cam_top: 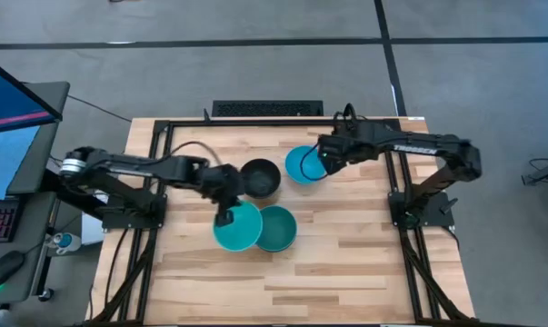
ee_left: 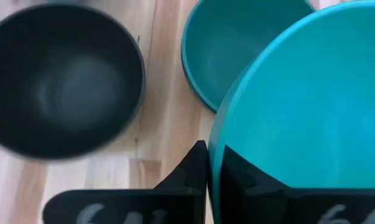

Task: Nest bowls inside each other
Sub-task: Stack the bottom blue bowl on top of the green bowl

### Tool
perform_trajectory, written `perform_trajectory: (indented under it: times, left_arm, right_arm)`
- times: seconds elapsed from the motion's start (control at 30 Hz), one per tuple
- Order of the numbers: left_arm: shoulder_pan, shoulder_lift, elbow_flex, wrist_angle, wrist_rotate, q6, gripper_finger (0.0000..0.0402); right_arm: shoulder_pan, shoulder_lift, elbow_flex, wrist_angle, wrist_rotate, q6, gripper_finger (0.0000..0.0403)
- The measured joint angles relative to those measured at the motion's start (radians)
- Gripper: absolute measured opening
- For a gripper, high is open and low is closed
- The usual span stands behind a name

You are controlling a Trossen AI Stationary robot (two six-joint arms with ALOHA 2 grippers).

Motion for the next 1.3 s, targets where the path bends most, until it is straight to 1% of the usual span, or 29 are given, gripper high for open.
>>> perform_trajectory:
  times: [0.07, 0.2, 0.3, 0.43, 0.5, 0.6, 0.73, 0.87, 1.03, 1.1, 1.3]
  left_arm:
    - [0.020, 0.078, 0.052, -0.033, 0.010, 0.047, 0.0000]
    - [0.047, 0.199, 0.140, -0.020, 0.061, 0.104, 0.0000]
    - [0.064, 0.243, 0.192, -0.024, 0.085, 0.135, 0.0000]
    - [0.088, 0.254, 0.249, 0.008, 0.097, 0.149, 0.0000]
    - [0.105, 0.254, 0.253, 0.016, 0.097, 0.148, 0.0000]
    - [0.122, 0.256, 0.252, 0.017, 0.101, 0.137, 0.0000]
    - [0.123, 0.274, 0.252, 0.022, 0.105, 0.121, 0.0000]
    - [0.102, 0.322, 0.252, 0.060, 0.098, 0.109, 0.0000]
    - [0.102, 0.379, 0.252, 0.071, 0.112, 0.094, 0.0004]
    - [0.104, 0.386, 0.252, 0.070, 0.113, 0.096, 0.0007]
    - [0.116, 0.387, 0.252, 0.080, 0.121, 0.103, 0.0009]
  right_arm:
    - [-0.029, -0.022, -0.018, 0.032, 0.000, -0.025, 0.0255]
    - [-0.087, -0.036, -0.030, 0.028, 0.005, -0.077, 0.0255]
    - [-0.110, -0.035, -0.032, 0.031, 0.005, -0.110, 0.0255]
    - [-0.128, -0.033, -0.039, 0.076, 0.012, -0.147, 0.0255]
    - [-0.148, -0.033, -0.065, 0.125, -0.002, -0.173, 0.0255]
    - [-0.187, -0.033, -0.126, 0.189, -0.083, -0.214, 0.0255]
    - [-0.210, -0.033, -0.199, 0.243, -0.094, -0.237, 0.0255]
    - [-0.241, -0.033, -0.216, 0.283, -0.105, -0.251, 0.0255]
    - [-0.252, -0.031, -0.224, 0.410, -0.197, -0.278, 0.0255]
    - [-0.251, -0.014, -0.223, 0.446, -0.209, -0.281, 0.0255]
    - [-0.255, 0.065, -0.224, 0.457, -0.232, -0.289, 0.0255]
